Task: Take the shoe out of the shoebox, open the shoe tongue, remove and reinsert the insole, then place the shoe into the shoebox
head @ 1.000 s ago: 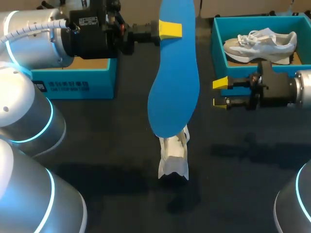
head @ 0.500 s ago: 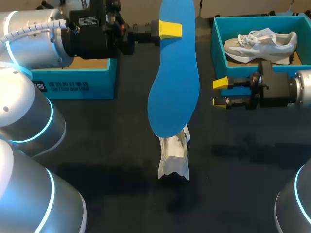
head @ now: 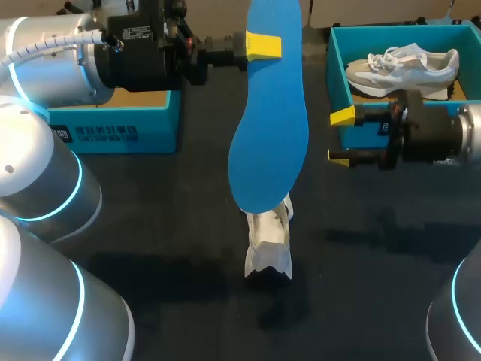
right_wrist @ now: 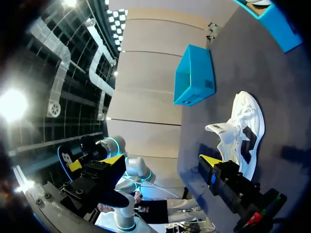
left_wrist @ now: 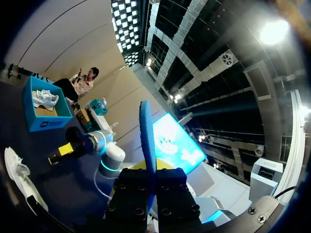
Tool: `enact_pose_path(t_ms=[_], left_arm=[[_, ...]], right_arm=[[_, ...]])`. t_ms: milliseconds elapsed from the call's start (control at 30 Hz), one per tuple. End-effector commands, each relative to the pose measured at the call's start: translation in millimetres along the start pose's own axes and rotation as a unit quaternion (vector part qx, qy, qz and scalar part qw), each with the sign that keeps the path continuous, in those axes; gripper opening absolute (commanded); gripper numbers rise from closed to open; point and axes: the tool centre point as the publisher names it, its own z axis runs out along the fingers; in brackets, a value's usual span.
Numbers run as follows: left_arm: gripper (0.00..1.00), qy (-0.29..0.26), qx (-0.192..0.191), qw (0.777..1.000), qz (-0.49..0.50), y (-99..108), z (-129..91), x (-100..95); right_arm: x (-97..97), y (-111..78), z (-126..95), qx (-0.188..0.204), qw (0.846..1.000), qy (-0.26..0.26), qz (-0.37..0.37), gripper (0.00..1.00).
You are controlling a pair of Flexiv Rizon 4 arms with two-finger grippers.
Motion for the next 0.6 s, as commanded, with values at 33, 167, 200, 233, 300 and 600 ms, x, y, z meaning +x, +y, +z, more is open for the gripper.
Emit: enact_pose_path(t_ms=[33,167,200,233,300,600], left_arm=[[0.0,0.001,0.0,1.0,0.0,-1,3,-1.1],[0.0,0.001,0.0,1.0,0.0,-1,3,-1.1],[0.0,0.001,0.0,1.0,0.0,-1,3,-1.1],[0.0,0.008,0.003,0.999,0.036,-1,0,-7.8],[0.0,0.026,0.021,0.997,0.065,-3,-2,-14.1],[0.0,0.09,0.031,0.959,0.267,-6,-12,-40.9]], right_arm=[[0.4,0.7,1,0.0,1.0,-0.001,0.001,1.0],[0.4,0.7,1,0.0,1.0,-0.001,0.001,1.0],[0.4,0.7,1,0.0,1.0,-0.001,0.001,1.0],[0.4,0.7,1,0.0,1.0,-0.001,0.001,1.0],[0.4,0.7,1,0.0,1.0,-0.001,0.001,1.0],[0.4,0.7,1,0.0,1.0,-0.001,0.001,1.0]])
